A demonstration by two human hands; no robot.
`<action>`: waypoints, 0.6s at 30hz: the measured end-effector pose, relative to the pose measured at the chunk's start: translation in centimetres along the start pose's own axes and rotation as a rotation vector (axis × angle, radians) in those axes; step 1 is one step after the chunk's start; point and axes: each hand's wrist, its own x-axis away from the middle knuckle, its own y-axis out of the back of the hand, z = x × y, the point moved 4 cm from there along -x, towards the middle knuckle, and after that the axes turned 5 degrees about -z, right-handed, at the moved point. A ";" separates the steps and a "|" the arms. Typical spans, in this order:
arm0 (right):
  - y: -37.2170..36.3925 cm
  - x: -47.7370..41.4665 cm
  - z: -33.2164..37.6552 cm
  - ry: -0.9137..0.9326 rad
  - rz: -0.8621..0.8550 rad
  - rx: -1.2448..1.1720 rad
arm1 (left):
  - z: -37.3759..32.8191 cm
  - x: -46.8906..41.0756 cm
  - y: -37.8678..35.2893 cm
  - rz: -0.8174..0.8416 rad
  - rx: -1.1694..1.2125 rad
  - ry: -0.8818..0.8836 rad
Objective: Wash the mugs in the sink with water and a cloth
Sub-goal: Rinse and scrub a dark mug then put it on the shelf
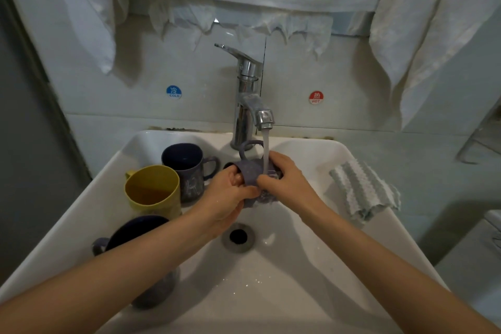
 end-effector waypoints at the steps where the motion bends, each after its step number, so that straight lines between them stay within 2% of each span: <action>1: 0.0 0.0 0.0 0.002 0.005 0.001 | 0.0 0.0 0.0 0.001 -0.001 0.004; 7: 0.6 -0.2 -0.1 -0.017 -0.079 0.002 | 0.2 0.0 -0.1 0.005 0.000 0.018; 14: 0.5 0.2 0.3 0.029 0.001 -0.005 | -0.2 0.1 -0.1 0.028 -0.013 -0.011; 18: 0.9 0.3 0.1 -0.040 -0.098 -0.084 | -0.1 0.2 -0.2 0.026 -0.015 -0.002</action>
